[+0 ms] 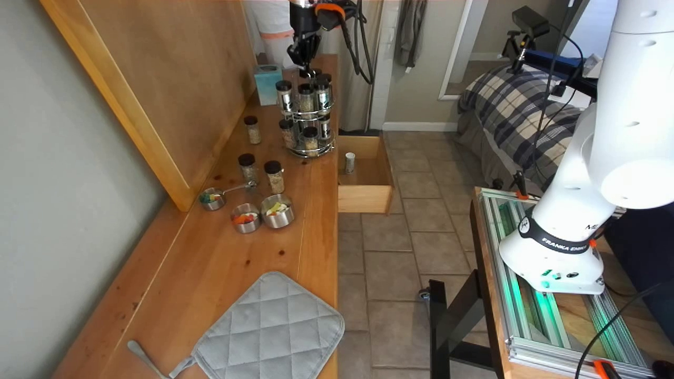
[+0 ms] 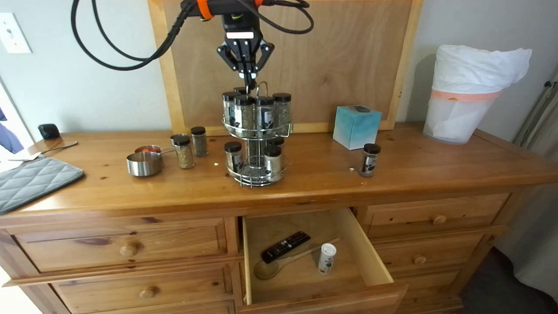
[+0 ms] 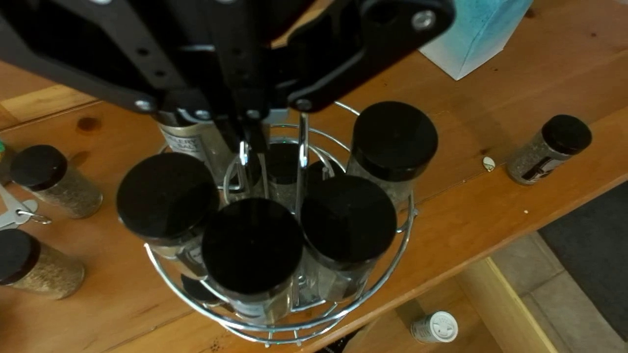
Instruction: Move the silver stand backwards.
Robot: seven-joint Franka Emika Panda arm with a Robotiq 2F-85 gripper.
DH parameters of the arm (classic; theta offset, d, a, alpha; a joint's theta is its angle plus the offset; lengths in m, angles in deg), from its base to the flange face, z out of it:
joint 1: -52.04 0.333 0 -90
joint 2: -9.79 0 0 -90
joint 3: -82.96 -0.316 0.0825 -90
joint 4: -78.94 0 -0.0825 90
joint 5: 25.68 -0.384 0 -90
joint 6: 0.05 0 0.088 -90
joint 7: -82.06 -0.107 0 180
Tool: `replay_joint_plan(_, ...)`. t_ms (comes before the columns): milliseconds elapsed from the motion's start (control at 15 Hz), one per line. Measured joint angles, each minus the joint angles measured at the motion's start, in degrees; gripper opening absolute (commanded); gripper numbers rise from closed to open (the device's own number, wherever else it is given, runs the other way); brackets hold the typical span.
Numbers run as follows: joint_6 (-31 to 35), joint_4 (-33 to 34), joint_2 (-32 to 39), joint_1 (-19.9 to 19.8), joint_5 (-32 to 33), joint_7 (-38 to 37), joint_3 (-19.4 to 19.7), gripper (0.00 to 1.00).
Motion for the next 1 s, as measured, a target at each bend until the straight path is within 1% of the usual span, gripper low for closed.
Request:
replay_joint_plan(267, 0.6, 0.0, 0.1, 0.0, 0.0, -1.2, -0.1, 0.04)
replay_joint_plan(1000, 2.4, 0.8, 0.2, 0.4, 0.0, -1.6, -0.3, 0.04)
